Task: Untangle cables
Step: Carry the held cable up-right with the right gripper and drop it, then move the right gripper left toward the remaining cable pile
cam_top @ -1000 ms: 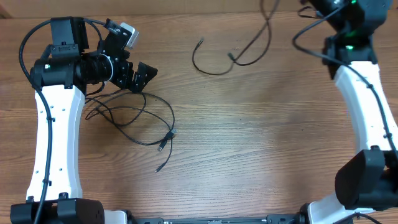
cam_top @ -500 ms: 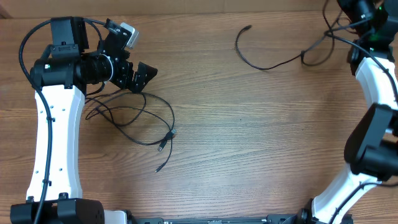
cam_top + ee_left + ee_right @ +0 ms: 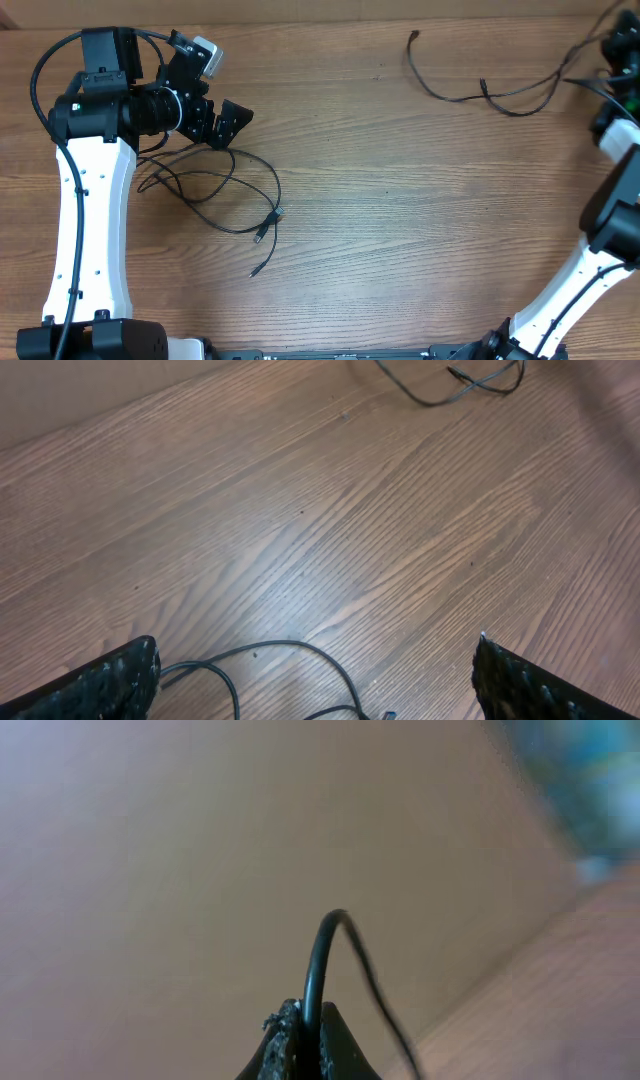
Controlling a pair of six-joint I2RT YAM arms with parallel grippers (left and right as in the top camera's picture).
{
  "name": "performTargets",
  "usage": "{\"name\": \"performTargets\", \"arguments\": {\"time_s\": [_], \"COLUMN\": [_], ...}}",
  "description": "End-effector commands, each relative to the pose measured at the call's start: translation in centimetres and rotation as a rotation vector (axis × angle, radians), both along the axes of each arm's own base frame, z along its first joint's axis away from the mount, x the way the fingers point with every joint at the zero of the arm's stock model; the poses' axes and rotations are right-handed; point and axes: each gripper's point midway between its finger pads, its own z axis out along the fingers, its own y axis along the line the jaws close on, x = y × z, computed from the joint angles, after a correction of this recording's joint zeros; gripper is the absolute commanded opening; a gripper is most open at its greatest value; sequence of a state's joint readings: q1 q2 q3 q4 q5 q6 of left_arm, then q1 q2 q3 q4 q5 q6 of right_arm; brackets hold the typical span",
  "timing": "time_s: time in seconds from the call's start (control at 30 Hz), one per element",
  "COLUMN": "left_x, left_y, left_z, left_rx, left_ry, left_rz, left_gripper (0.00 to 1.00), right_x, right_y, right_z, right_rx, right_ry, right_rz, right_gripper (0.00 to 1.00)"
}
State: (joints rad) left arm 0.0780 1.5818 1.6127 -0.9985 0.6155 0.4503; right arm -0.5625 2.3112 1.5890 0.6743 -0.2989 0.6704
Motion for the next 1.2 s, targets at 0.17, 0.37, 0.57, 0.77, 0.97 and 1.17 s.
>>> {"name": "performTargets", "arguments": {"time_s": [0.17, 0.37, 0.57, 0.77, 0.97, 1.17], "left_x": [-0.2, -0.2, -0.2, -0.2, -0.2, -0.2], "left_y": [-0.3, -0.3, -0.3, -0.3, -0.3, -0.3], "left_z": [0.8, 0.8, 0.8, 0.8, 0.8, 0.8], "left_rx": [-0.002, -0.002, -0.002, -0.002, -0.002, -0.002], "left_ry": [-0.018, -0.018, -0.018, -0.019, -0.018, -0.018], "left_rz": [-0.003, -0.003, -0.003, -0.003, -0.003, -0.003], "left_gripper": [1.00, 1.00, 1.00, 1.00, 1.00, 1.00], "right_x": [-6.1, -9.8, -10.1, -8.6, -7.2, -5.0], "right_y": [-9.8, -13.9, -13.2, -7.6, -1.2, 6.6], "right_z": [-0.6, -1.4, -1.1, 1.6, 2.1, 1.8], "right_rx": [-0.084, -0.060, -0.068, -0.162, -0.092, -0.033], "right_ry": [0.052, 0.079, 0.062, -0.034, -0.066, -0.055], "right_rz": [-0.161, -0.217, -0.120, 0.185, 0.462, 0.704], "right_gripper": [0.12, 0.13, 0.52, 0.72, 0.75, 0.80]}}
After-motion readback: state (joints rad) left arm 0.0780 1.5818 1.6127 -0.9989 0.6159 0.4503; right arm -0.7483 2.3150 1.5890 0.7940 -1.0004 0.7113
